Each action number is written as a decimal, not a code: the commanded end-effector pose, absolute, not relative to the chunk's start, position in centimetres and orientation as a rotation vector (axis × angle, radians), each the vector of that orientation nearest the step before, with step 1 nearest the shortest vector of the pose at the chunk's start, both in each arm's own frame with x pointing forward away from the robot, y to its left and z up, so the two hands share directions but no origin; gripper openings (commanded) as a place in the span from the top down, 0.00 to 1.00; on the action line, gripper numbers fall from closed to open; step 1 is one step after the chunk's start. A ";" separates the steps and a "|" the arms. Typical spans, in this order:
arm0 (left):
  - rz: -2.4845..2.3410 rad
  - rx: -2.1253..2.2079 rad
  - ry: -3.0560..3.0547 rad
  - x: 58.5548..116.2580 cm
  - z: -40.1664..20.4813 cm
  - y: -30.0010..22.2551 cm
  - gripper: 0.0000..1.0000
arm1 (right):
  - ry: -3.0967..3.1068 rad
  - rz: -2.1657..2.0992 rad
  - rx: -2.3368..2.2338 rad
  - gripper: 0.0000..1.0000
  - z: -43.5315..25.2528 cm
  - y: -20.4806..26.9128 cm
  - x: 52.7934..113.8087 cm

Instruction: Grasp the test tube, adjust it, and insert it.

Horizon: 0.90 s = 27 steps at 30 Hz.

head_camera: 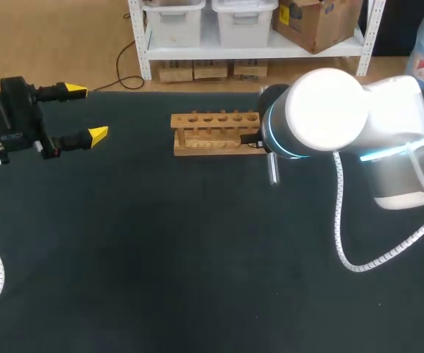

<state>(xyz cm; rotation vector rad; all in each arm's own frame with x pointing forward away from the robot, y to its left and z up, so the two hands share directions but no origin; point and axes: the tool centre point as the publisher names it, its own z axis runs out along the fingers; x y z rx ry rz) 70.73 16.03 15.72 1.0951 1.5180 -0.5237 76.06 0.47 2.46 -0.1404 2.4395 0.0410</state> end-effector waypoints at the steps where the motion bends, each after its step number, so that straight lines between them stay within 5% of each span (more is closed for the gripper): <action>1: -0.515 1.088 1.514 70.7 15.5 15.9 0.00 | 2.447 0.037 -0.139 1.00 2.3 0.5 76.4; 27: -0.515 1.088 1.514 70.7 15.5 15.9 0.00 | 2.424 0.033 -0.128 1.00 3.2 -0.3 75.8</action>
